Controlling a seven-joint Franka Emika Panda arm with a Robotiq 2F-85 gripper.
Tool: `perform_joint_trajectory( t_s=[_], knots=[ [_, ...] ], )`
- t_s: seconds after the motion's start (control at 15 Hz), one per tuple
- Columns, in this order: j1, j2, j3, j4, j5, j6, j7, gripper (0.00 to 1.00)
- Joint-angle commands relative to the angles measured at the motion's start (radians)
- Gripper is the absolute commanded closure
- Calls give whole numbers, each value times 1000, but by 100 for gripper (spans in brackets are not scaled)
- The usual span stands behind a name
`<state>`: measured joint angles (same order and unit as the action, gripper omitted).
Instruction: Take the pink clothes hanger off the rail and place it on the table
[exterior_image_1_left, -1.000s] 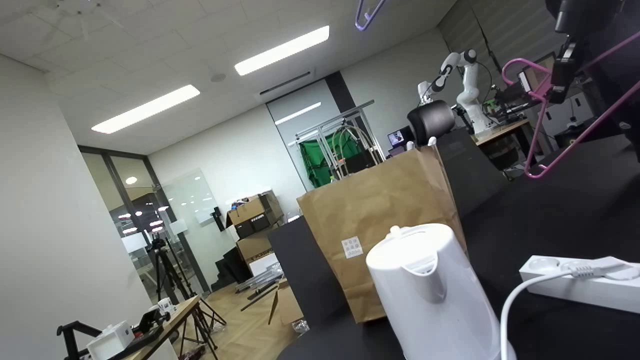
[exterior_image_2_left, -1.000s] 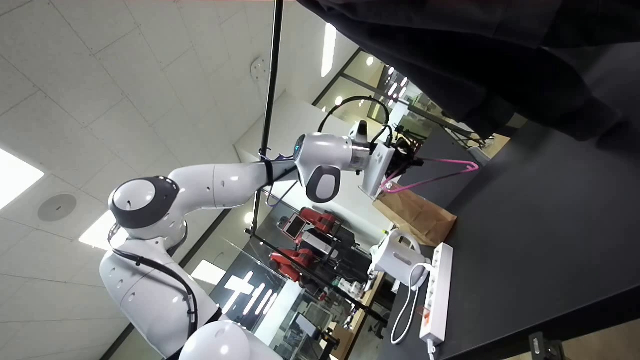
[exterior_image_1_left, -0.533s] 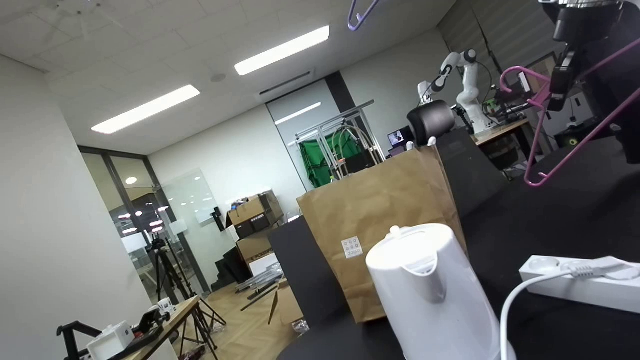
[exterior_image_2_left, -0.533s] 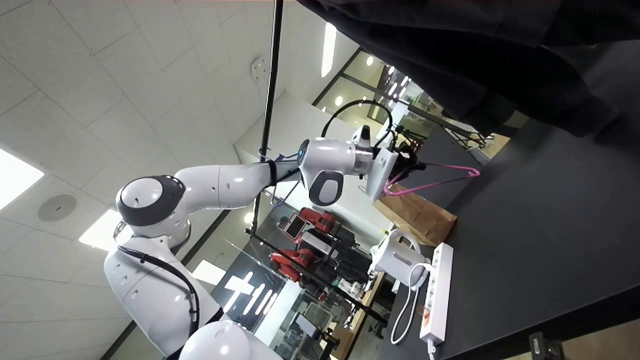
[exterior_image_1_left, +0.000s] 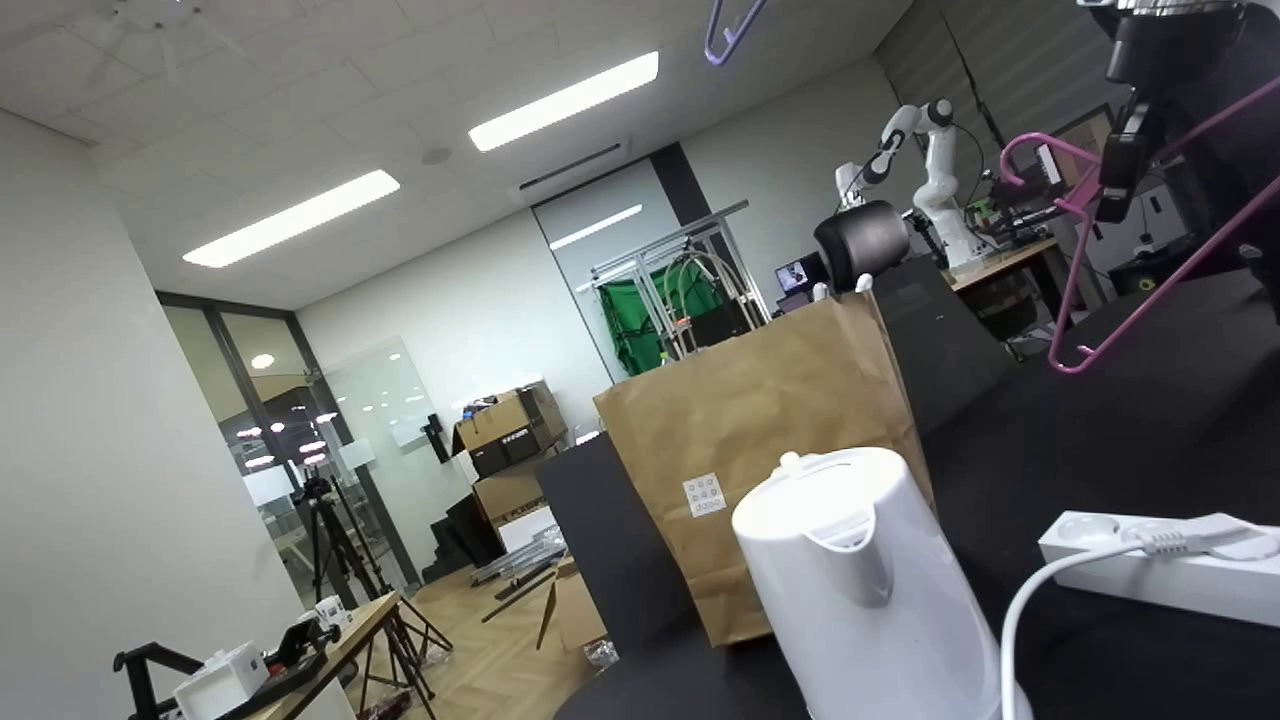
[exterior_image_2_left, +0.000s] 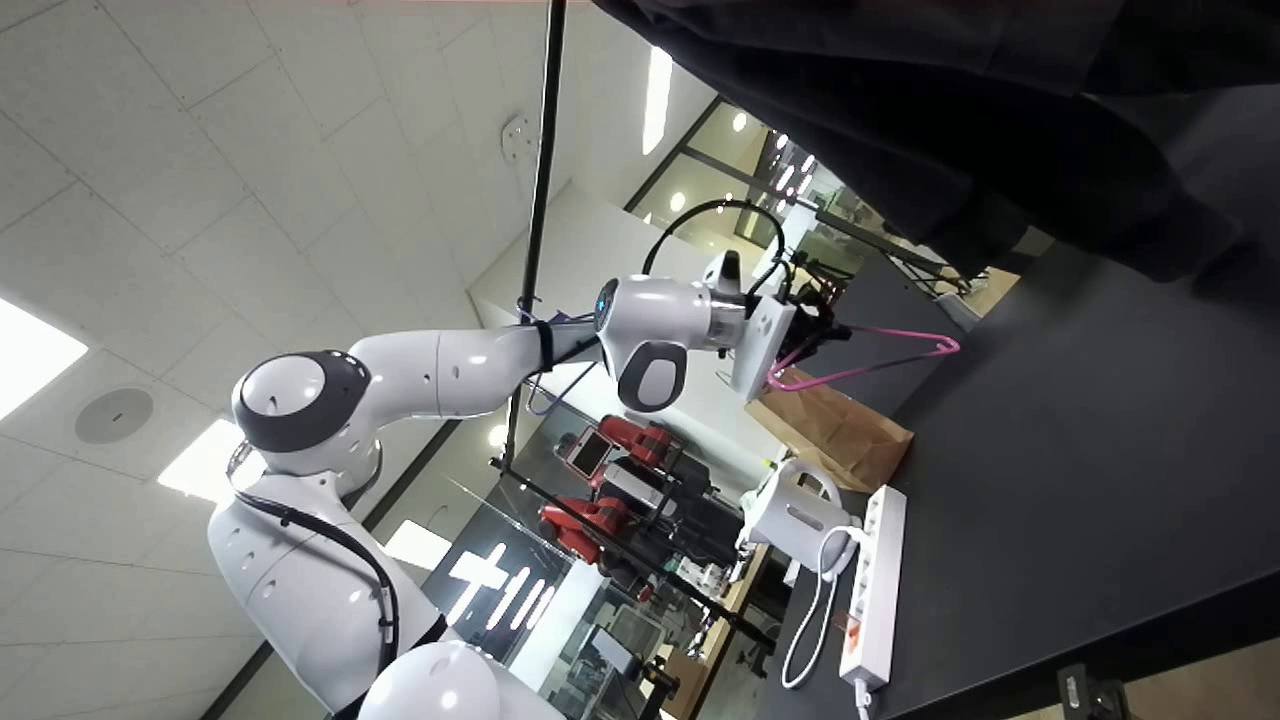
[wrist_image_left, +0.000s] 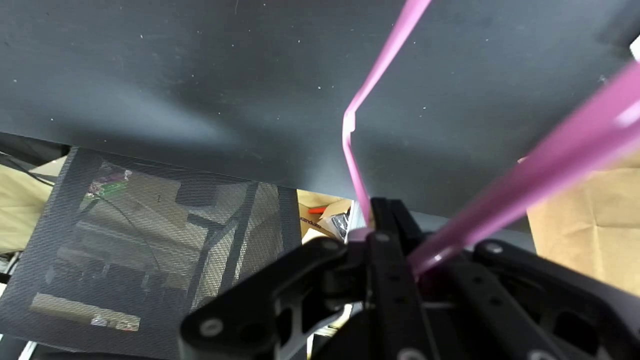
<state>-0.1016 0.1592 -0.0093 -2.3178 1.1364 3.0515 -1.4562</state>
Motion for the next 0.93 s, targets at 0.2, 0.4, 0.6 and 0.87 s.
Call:
perform_joint_trajectory(
  t_s=[0.2,0.4,0.6,0.87],
  knots=[
    [0,0,0,0,0,0,0,96],
    [-5,2,17,13,57,32,-44,99],
    [-23,7,69,74,292,107,-197,99],
    [-14,28,80,178,624,146,-525,99]
  ],
)
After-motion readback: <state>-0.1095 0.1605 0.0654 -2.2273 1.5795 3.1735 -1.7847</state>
